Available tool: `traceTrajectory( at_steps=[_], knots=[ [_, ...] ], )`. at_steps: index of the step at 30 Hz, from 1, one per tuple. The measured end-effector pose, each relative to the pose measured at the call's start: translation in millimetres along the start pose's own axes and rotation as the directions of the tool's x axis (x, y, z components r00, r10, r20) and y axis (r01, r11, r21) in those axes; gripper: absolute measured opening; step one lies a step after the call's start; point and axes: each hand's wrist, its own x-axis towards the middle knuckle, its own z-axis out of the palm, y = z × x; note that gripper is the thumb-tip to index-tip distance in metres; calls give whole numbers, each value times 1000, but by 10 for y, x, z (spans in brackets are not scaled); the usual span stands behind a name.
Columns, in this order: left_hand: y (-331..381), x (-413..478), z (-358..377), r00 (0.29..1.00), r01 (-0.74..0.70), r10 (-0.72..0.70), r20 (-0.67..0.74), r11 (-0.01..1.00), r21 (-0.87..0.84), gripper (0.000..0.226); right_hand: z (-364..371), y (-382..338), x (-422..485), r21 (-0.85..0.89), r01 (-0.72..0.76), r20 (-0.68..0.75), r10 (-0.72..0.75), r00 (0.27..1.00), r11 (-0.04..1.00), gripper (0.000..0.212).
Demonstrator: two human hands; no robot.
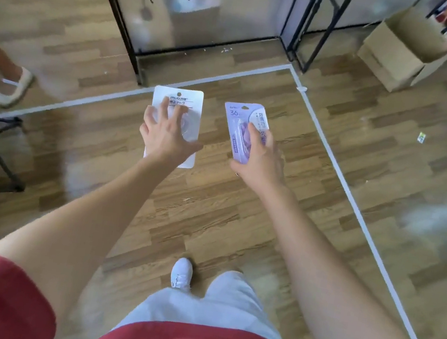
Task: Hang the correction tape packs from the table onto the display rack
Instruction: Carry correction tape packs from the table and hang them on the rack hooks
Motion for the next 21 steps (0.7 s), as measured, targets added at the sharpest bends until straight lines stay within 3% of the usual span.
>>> traceTrajectory(
  at_steps=[6, 15, 21],
  knots=[
    [673, 810, 174, 1000, -18, 18, -8, 999, -29, 73, -437, 346, 926, 22, 11, -48, -10, 999, 1000, 79],
    [1672, 2106, 251, 983, 9, -32, -181, 992, -127, 66, -1332, 754, 2452, -50, 149, -154, -155, 976, 988, 80],
    [2061, 2947, -130, 955, 5, -53, -293, 987, -162, 67, -1835, 575, 3396, -98, 215, -259, -234, 937, 972, 82]
  ],
)
